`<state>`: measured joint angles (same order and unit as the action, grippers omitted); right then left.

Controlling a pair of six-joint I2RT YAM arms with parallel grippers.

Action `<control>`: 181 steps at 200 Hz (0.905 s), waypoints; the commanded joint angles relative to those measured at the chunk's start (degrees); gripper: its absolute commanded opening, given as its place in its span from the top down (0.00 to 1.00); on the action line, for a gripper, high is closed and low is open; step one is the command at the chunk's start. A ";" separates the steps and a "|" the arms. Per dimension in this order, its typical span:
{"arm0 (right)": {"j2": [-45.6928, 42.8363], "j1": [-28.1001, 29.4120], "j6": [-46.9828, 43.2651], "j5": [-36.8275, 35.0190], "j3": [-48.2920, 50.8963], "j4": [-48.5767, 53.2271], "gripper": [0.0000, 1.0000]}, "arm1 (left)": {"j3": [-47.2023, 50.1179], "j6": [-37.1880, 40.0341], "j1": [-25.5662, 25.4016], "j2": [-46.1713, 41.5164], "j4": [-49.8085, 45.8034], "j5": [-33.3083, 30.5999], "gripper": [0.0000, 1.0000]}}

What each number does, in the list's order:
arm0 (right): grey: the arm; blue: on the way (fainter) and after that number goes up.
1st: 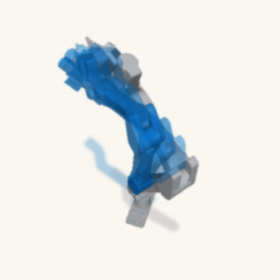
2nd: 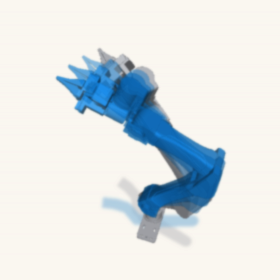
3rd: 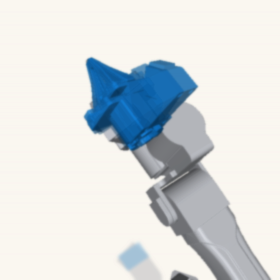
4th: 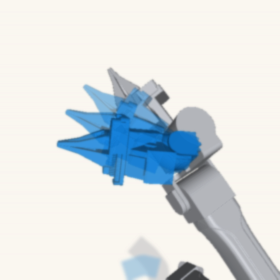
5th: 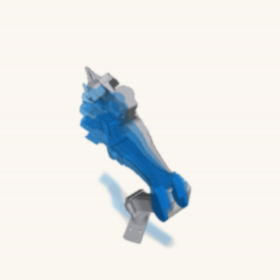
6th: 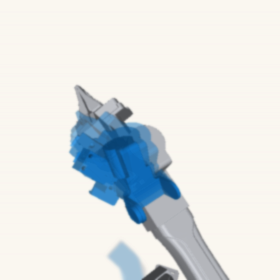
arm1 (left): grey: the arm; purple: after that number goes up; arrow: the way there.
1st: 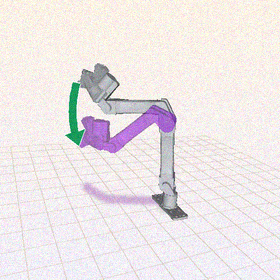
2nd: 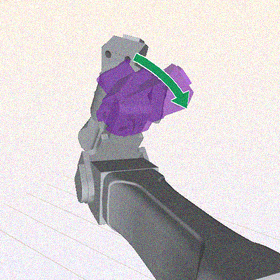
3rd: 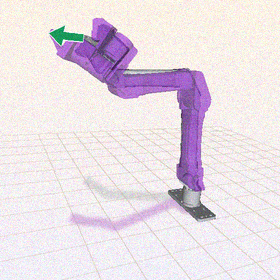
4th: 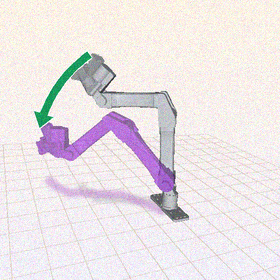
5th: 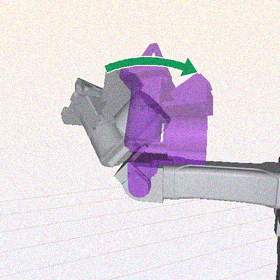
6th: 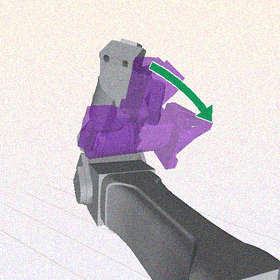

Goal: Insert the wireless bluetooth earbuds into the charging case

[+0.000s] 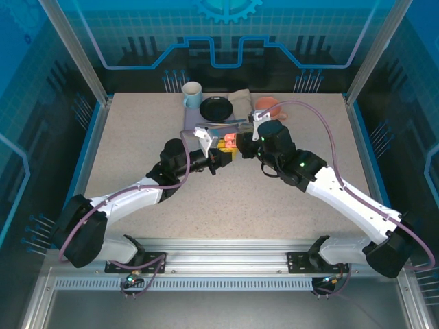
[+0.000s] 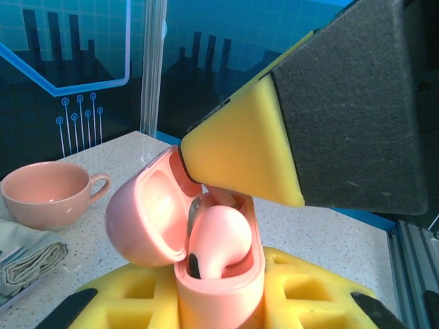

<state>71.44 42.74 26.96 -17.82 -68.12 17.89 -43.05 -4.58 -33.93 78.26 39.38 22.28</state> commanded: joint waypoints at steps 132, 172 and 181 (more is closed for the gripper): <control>-1.68 1.02 -10.53 12.97 3.90 -6.11 0.78 | -1.93 -1.51 -0.34 -1.52 6.33 -0.88 1.00; 0.36 0.62 -8.63 13.77 0.36 -4.58 0.68 | -1.43 -1.56 -0.35 -1.53 6.59 -0.85 1.00; 0.75 0.20 -7.40 13.95 -0.89 -3.64 0.66 | -1.34 -1.62 -0.35 -1.53 6.63 -0.93 1.00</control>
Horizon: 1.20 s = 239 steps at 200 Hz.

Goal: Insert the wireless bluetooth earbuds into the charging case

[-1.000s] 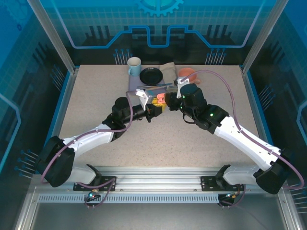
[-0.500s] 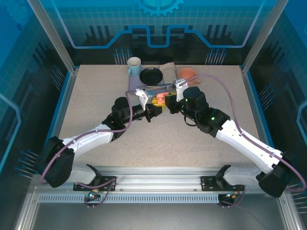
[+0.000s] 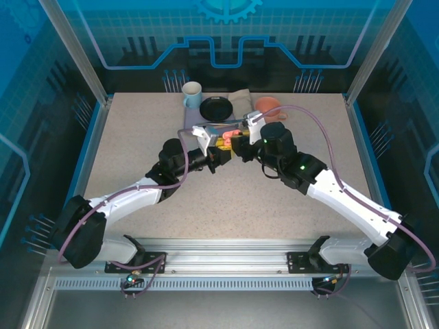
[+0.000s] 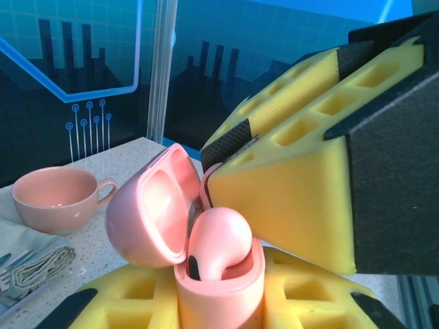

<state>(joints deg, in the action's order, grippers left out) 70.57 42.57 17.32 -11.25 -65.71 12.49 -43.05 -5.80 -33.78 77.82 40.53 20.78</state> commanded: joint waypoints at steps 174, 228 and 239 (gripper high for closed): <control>8.03 -16.75 15.73 22.39 -16.56 14.49 0.33 | -1.37 1.07 -0.55 -1.27 3.58 5.64 1.00; 11.49 -15.53 11.11 25.41 -22.22 19.95 0.34 | -1.91 2.05 -0.51 -0.92 1.07 6.35 1.00; 10.11 -13.94 8.77 24.18 -21.84 20.88 0.29 | -1.88 2.20 -0.56 -0.92 0.96 6.00 1.00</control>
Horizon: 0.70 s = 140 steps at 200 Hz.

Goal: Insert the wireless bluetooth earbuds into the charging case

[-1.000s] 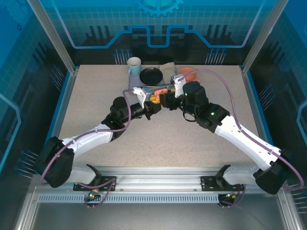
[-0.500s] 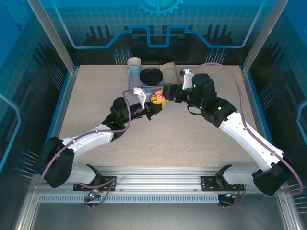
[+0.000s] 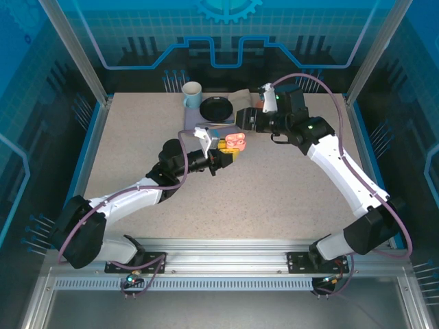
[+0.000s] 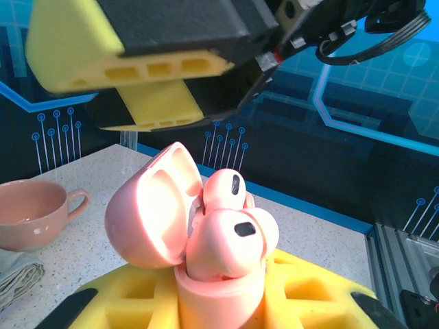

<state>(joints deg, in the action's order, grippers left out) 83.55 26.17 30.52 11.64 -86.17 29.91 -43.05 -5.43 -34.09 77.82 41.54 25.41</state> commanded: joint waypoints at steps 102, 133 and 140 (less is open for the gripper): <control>-11.25 10.54 -19.71 -6.10 4.34 11.98 0.08 | -2.13 2.62 -0.23 -1.27 -1.30 0.52 1.00; -10.00 11.00 -19.84 -7.25 4.46 11.71 0.08 | -2.27 2.71 -0.21 -1.62 -1.46 0.53 1.00; -9.68 11.00 -19.87 -7.59 4.45 11.54 0.08 | -2.25 2.71 -0.24 -1.62 -1.56 0.53 1.00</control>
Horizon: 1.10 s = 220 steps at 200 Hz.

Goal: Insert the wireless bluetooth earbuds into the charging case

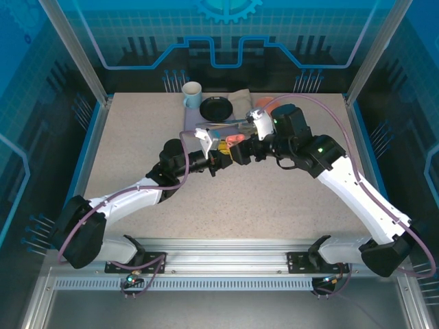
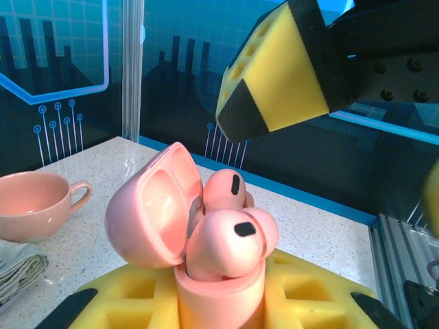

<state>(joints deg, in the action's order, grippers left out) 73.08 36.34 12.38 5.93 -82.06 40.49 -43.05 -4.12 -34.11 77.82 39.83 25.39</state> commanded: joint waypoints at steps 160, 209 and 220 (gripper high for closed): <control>3.13 -5.63 2.52 1.07 1.17 -2.69 0.09 | -2.17 1.31 -0.19 -1.84 0.24 1.31 1.00; -0.49 -6.89 4.20 6.14 3.34 -3.49 0.10 | -2.33 1.75 -0.18 -1.97 0.33 1.02 1.00; -1.21 -7.06 4.57 6.45 3.78 -3.63 0.10 | -2.38 1.82 -0.24 -1.97 0.49 0.97 1.00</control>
<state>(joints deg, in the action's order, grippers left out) 74.89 30.13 15.46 9.10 -79.20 37.89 -43.38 -3.95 -34.04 77.52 38.87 25.39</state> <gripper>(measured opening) 0.900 0.235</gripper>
